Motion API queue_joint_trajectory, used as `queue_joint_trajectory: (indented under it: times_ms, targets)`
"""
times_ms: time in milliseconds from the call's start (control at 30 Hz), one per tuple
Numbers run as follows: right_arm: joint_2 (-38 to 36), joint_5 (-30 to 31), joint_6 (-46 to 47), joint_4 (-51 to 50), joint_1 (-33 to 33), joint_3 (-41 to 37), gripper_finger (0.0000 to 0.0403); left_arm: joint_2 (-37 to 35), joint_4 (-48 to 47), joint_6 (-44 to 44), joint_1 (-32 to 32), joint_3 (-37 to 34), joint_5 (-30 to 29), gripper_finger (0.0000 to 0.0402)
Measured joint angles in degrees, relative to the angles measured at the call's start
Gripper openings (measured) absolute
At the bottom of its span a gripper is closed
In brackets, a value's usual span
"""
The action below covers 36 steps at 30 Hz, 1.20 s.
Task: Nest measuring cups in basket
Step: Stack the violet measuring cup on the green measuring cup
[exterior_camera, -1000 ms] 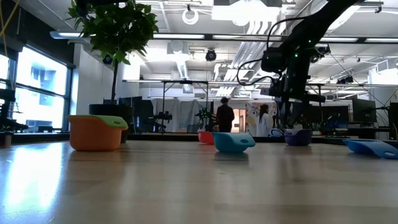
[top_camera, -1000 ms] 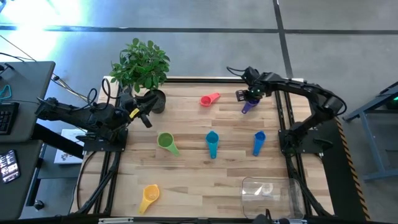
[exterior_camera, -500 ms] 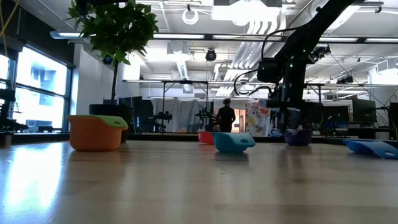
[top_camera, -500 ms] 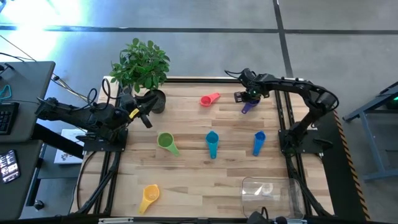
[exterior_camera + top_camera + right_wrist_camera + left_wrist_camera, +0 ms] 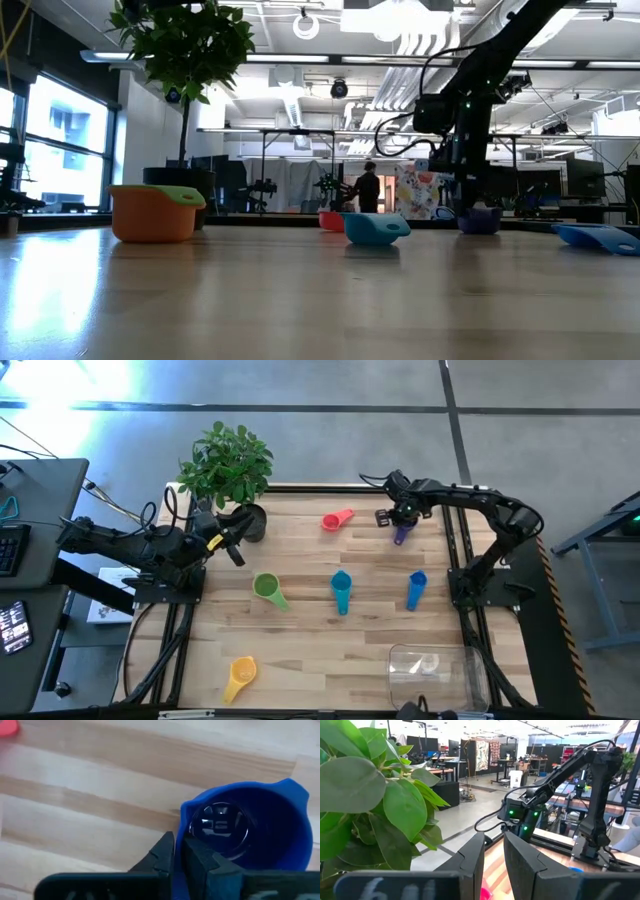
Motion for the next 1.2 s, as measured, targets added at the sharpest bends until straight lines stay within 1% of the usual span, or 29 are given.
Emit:
queue_joint_trajectory:
  times_ms: [100,267,567,800,1000,1200]
  targets:
    - [-0.04,-0.28,-1.15,-0.74,0.96,0.0,0.0007,0.0,0.01,0.0,0.0,0.0,0.0,0.0062]
    - [-1.18,-1.0,-1.55,-1.68,3.42,0.0,0.0005,0.0,0.01,0.0,0.0,0.0,0.0,0.0062]
    - [-8.17,-2.58,-1.53,-2.16,7.86,-0.02,0.0002,0.0,-0.01,-0.77,0.0,0.0,-0.02,0.0062]
    - [-12.75,-3.91,-1.53,-1.29,12.28,0.0,0.0001,0.0,-0.6,-4.22,0.0,0.0,-0.01,0.0062]
    - [-14.45,-7.37,-1.53,5.09,16.61,-0.02,0.0001,0.0,-3.6,-8.45,-0.41,-0.02,0.02,0.0062]
    - [-14.45,-8.02,0.62,12.91,21.62,-0.02,0.0001,0.0,-7.85,-14.11,-1.7,-0.02,1.02,0.0062]
